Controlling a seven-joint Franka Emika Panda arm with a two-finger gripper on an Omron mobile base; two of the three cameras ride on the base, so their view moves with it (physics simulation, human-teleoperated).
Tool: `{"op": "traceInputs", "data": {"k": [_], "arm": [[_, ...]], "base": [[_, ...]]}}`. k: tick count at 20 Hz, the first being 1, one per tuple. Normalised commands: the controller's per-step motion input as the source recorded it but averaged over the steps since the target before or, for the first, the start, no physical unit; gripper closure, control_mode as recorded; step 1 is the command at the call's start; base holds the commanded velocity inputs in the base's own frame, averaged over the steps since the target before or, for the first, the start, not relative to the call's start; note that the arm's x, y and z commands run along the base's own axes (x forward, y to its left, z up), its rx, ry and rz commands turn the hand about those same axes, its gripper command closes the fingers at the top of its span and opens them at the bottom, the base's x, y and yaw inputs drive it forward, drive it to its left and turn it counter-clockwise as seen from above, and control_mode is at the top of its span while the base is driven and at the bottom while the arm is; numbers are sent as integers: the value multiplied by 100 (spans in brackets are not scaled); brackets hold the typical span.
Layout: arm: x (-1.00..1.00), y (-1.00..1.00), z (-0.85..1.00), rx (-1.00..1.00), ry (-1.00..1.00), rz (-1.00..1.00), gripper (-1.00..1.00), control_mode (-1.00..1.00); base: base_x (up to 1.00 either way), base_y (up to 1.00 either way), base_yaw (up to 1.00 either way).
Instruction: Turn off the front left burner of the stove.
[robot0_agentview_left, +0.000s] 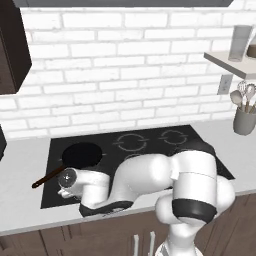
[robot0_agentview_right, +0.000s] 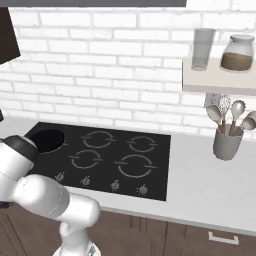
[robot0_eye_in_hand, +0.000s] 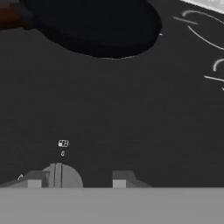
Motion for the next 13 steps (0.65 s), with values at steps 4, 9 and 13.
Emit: {"op": "traceInputs", "data": {"k": [4, 9, 13], "arm": [[-8, -24, 0, 6, 5, -17, 100, -100], [0, 0, 0, 0, 0, 0, 100, -100], [0, 0, 0, 0, 0, 0, 100, -100]], "base": [[0, 0, 0], [0, 0, 0], [0, 0, 0]]}}
